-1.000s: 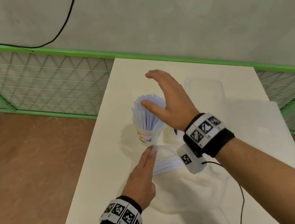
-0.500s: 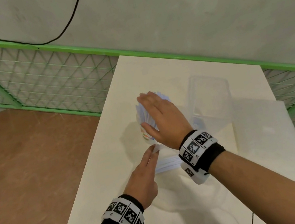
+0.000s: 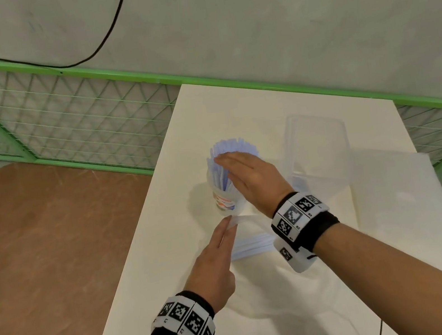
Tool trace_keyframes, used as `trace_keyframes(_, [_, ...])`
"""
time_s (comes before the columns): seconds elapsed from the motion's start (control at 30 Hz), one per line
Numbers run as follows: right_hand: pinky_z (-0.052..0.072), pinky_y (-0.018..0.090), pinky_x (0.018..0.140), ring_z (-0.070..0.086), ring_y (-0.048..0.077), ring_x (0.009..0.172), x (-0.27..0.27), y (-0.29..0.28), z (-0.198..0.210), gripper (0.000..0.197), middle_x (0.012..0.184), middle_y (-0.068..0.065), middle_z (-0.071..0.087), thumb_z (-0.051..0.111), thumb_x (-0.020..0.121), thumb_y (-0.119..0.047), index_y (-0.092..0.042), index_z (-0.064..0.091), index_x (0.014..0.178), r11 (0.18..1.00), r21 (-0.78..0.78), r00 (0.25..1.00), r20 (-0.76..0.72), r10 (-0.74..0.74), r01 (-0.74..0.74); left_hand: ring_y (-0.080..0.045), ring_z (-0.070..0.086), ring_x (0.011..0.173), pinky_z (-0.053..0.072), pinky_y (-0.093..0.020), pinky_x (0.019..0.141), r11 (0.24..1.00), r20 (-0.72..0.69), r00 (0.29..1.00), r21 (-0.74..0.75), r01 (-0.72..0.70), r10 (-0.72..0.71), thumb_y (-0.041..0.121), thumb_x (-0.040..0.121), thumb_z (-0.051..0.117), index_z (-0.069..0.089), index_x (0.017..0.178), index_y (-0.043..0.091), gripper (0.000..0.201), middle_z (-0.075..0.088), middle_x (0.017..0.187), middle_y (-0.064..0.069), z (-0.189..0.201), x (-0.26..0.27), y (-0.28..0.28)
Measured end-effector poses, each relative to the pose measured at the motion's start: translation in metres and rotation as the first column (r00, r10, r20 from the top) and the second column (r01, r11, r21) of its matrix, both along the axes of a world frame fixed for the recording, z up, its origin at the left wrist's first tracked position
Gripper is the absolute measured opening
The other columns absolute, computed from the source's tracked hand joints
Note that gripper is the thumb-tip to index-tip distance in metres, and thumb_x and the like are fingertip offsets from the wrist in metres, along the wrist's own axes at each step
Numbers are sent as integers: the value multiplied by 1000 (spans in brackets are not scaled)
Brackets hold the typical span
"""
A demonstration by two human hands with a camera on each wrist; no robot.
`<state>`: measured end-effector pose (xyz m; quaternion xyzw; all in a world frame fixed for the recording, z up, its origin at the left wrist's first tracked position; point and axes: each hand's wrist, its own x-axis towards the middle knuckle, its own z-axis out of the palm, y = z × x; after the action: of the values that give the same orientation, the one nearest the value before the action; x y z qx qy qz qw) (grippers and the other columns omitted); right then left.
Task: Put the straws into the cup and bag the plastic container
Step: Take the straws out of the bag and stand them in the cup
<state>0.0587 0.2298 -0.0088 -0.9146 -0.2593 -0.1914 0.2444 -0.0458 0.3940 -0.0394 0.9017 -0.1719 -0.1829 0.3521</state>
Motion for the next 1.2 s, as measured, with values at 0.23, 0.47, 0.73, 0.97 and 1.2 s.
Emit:
trace_keyframes(0.23, [43,44,102,52,31,129,-3,5,-5,39,135,6,60,56,91,-18,-7,62,128,970,-238,997,39,66,-55,-21,54,119,49,-29,89,1000,-21,1000,15,-10,11,-14,73,41,11,153,33,97,-1,159,20,2,0,-1])
trace_keyframes(0.47, [17,43,120,10,20,151,-15,-3,0,72,162,2,19,40,95,-50,-12,24,154,927,-369,985,-127,-113,59,-20,50,124,47,-29,93,1000,-21,1000,24,-19,20,-14,74,42,7,153,33,98,-3,159,20,4,-1,1])
trace_keyframes(0.73, [46,38,77,64,29,83,-38,5,51,32,91,5,68,38,78,-14,-11,67,91,999,-23,1000,12,-27,28,-23,56,114,49,-28,83,999,-33,999,33,-27,28,-12,72,42,9,153,34,99,-1,158,22,4,0,-1])
trace_keyframes(0.97, [50,41,77,59,34,97,-115,5,-35,36,112,12,59,51,83,2,-7,58,117,892,-440,781,-591,-200,-105,-7,36,136,39,-17,100,998,-13,999,-52,45,-46,-17,72,41,7,152,36,102,-3,156,27,11,-7,-4])
trace_keyframes(1.2, [35,39,100,52,30,111,-92,9,-88,38,118,11,60,53,87,-7,-7,52,125,850,-522,808,-529,-259,-69,2,19,143,26,-8,105,992,32,995,-77,101,-99,-15,73,42,7,153,34,100,-6,157,27,17,-11,-9])
